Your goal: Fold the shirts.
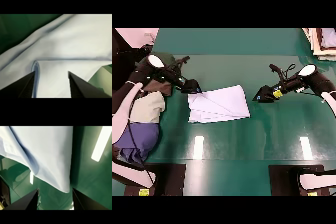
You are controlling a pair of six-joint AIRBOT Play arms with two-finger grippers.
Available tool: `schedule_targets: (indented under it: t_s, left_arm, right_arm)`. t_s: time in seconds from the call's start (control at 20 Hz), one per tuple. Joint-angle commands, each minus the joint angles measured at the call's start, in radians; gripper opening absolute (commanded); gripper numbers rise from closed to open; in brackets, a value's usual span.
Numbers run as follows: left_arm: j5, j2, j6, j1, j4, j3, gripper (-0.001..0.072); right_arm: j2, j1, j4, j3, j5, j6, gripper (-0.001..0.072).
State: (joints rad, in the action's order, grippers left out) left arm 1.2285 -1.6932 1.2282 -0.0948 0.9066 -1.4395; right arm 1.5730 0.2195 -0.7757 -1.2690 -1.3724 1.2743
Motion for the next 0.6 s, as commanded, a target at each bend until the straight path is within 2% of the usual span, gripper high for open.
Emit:
schedule_targets:
  t_s: [0.0,0.15,0.2,0.25,0.3,0.35,0.5,0.55]
  left_arm:
    - [-0.006,-0.042,0.003,-0.014,0.026,0.002,0.0475]
    - [-0.006,-0.042,0.003,-0.014,0.029,0.002,0.0461]
    - [-0.008,-0.042,0.002,-0.014,0.028,0.002,0.0152]
    - [-0.006,-0.042,-0.002,-0.013,0.026,0.002,0.0025]
    - [0.023,-0.04,-0.007,-0.013,0.026,-0.006,0.0024]
    - [0.076,-0.026,-0.027,-0.013,0.032,-0.015,0.0023]
    - [0.238,0.125,-0.148,-0.024,0.138,0.012,0.0022]
    - [0.258,0.189,-0.146,-0.03,0.182,0.047,0.0023]
  right_arm:
    - [-0.002,-0.002,0.007,0.004,-0.006,0.0,0.0494]
    - [-0.002,-0.002,0.008,0.004,-0.01,0.0,0.0494]
    - [-0.002,-0.002,0.008,0.004,-0.011,0.0,0.0493]
    - [-0.002,-0.003,0.008,0.004,-0.012,0.0,0.0492]
    - [-0.002,-0.005,0.007,0.003,-0.021,0.0,0.0441]
    - [-0.007,-0.013,0.006,0.003,-0.036,-0.001,0.0426]
    - [-0.053,-0.061,-0.028,0.004,-0.071,-0.001,0.0426]
    - [-0.074,-0.079,-0.041,0.005,-0.071,-0.001,0.0426]
